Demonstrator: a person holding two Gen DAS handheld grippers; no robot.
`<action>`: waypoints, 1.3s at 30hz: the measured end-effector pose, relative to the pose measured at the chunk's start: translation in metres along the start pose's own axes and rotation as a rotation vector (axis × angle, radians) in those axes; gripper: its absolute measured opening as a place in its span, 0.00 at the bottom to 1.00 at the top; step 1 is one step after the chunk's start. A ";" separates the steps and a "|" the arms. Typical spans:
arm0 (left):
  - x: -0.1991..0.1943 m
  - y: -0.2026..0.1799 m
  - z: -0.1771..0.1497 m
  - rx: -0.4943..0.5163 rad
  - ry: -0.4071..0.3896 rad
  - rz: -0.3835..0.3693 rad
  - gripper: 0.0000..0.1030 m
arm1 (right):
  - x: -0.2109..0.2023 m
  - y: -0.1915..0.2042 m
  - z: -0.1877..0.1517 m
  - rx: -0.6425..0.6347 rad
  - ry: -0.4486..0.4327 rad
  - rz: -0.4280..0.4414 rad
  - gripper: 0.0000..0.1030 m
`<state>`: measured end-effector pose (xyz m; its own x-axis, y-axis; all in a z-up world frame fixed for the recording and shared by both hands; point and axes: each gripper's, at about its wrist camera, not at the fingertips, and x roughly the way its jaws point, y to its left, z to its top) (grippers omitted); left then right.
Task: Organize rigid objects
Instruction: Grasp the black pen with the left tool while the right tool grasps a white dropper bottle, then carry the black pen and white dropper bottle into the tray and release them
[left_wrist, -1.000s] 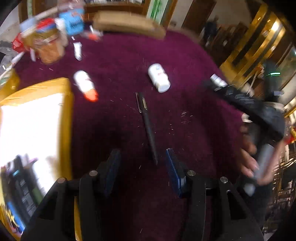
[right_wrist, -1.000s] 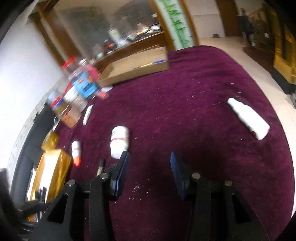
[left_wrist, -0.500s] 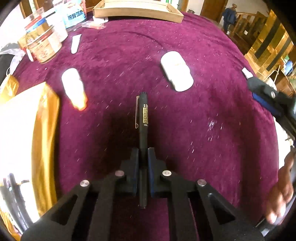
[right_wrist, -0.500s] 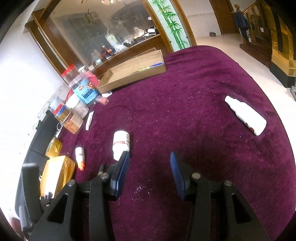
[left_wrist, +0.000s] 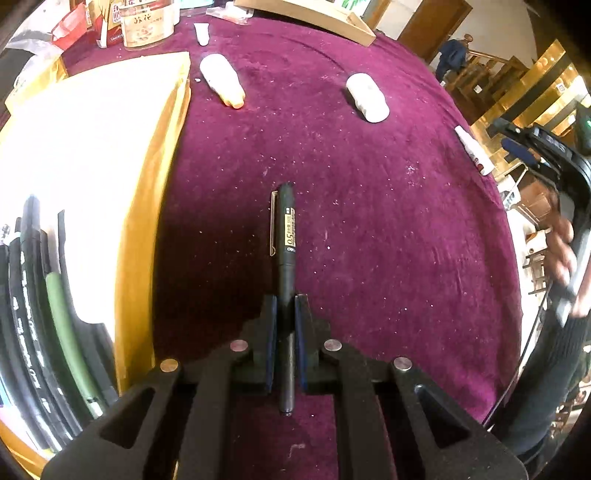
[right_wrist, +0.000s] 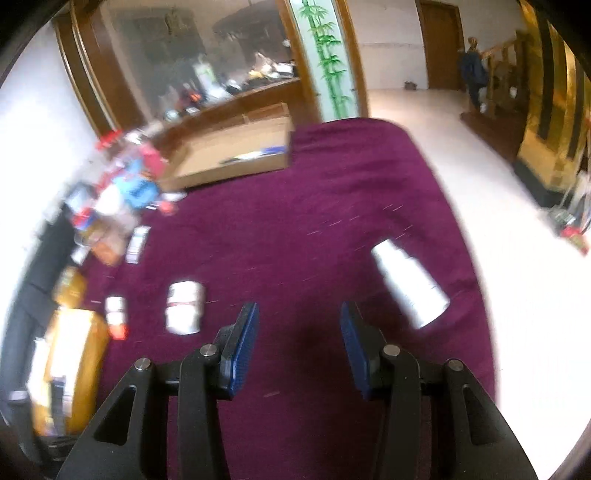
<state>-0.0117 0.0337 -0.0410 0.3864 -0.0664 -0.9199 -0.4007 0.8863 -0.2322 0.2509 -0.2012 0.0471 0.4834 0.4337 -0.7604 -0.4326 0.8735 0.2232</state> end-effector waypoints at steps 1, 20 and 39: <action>0.001 0.000 -0.001 0.000 0.000 -0.011 0.07 | 0.008 -0.008 0.008 -0.014 0.015 -0.036 0.40; 0.003 0.001 0.002 0.024 -0.014 -0.044 0.07 | 0.069 -0.027 -0.017 0.148 0.205 -0.134 0.25; -0.079 0.057 -0.020 -0.085 -0.133 -0.195 0.07 | 0.029 0.176 -0.108 -0.113 0.100 0.542 0.25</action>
<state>-0.0817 0.0799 0.0127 0.5670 -0.1664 -0.8067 -0.3743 0.8204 -0.4323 0.1060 -0.0586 -0.0012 0.0970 0.7856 -0.6111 -0.6806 0.5003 0.5352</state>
